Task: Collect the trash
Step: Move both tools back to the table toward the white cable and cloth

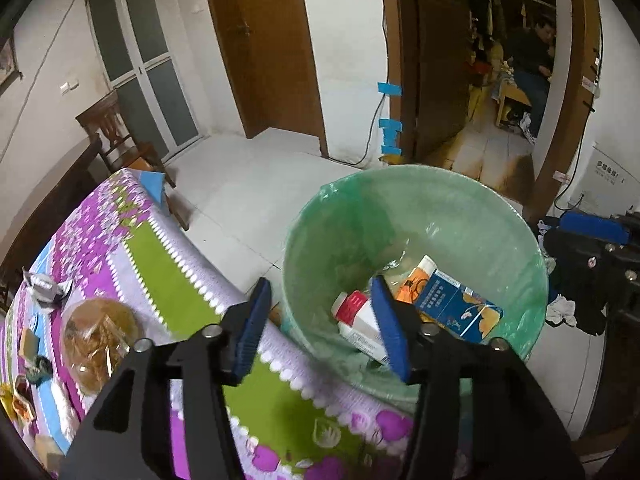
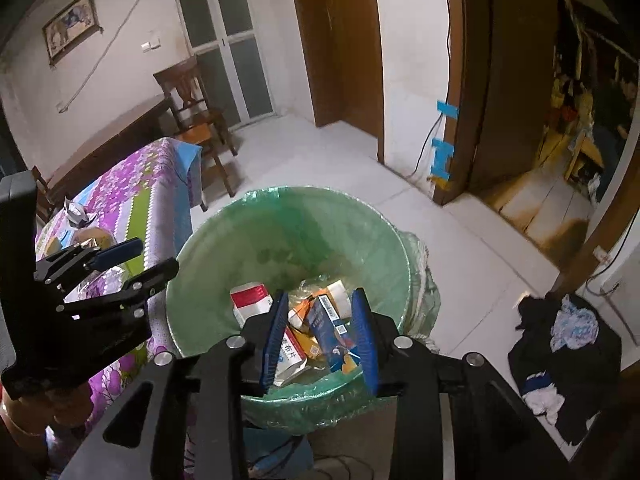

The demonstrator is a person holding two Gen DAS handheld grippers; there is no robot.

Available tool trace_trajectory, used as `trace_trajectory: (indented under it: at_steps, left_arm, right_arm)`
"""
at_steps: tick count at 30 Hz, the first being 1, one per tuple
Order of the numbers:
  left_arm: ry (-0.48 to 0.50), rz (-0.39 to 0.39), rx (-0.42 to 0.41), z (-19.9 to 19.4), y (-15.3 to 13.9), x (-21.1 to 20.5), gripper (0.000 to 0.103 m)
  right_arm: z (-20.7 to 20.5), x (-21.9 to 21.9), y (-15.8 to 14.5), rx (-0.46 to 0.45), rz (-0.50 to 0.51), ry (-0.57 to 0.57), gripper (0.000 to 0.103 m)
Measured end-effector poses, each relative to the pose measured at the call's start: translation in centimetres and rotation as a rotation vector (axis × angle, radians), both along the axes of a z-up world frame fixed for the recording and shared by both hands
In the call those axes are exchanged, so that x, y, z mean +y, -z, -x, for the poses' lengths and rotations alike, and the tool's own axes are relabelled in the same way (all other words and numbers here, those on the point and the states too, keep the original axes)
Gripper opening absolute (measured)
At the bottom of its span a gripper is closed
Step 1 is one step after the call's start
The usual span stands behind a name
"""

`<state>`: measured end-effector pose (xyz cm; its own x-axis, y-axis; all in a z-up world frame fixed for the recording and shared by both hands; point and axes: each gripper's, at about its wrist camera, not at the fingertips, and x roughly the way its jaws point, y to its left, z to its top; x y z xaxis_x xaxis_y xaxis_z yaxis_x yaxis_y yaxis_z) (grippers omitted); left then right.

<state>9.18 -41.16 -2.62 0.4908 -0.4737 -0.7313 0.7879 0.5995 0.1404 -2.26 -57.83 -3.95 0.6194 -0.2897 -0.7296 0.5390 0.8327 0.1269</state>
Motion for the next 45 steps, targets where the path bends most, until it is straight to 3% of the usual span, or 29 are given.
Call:
trace_trajectory:
  at_steps: [4,9,15,18,22,25,29,35,39,41,45]
  left_arm:
    - [-0.012,0.021,-0.019,0.5,0.0,2.0,0.060]
    - [-0.038,0.089,-0.073,1.0,-0.9,5.0,0.078]
    - [-0.102,0.226,-0.161,1.9,-3.1,9.4,0.090]
    - [-0.120,0.290,-0.157,2.1,-3.8,12.1,0.092]
    - [-0.174,0.403,-0.143,2.0,-4.6,17.4,0.097]
    - [-0.229,0.441,-0.149,1.8,-4.9,21.6,0.097]
    - [-0.341,0.475,-0.096,1.1,-5.2,28.3,0.097]
    - [-0.553,0.452,-0.047,-0.1,-4.9,38.0,0.097]
    - [-0.703,0.427,-0.050,-1.2,-4.4,42.2,0.097]
    - [-0.746,0.370,-0.047,-2.1,-3.8,42.8,0.097]
    - [-0.752,0.235,-0.056,-3.6,-1.9,42.7,0.097]
  right_arm:
    - [1.0,2.1,-0.2,-0.042,0.097,0.000,0.040]
    - [2.9,5.8,-0.9,-0.156,0.253,0.045,0.074]
    - [4.8,10.9,-1.6,-0.358,0.442,0.115,0.098]
    - [5.3,12.9,-1.9,-0.408,0.486,0.121,0.098]
    - [5.1,14.9,-1.9,-0.428,0.439,0.076,0.098]
    - [4.2,16.5,-2.0,-0.415,0.422,0.024,0.098]
    - [2.5,19.6,-2.1,-0.386,0.436,-0.080,0.098]
    - [-1.3,25.2,-2.3,-0.376,0.390,-0.341,0.098]
    - [-5.4,29.4,-2.7,-0.360,0.255,-0.569,0.097]
    - [-7.9,31.5,-2.5,-0.337,0.195,-0.671,0.097]
    - [-12.5,34.0,-1.6,-0.265,0.157,-0.737,0.082]
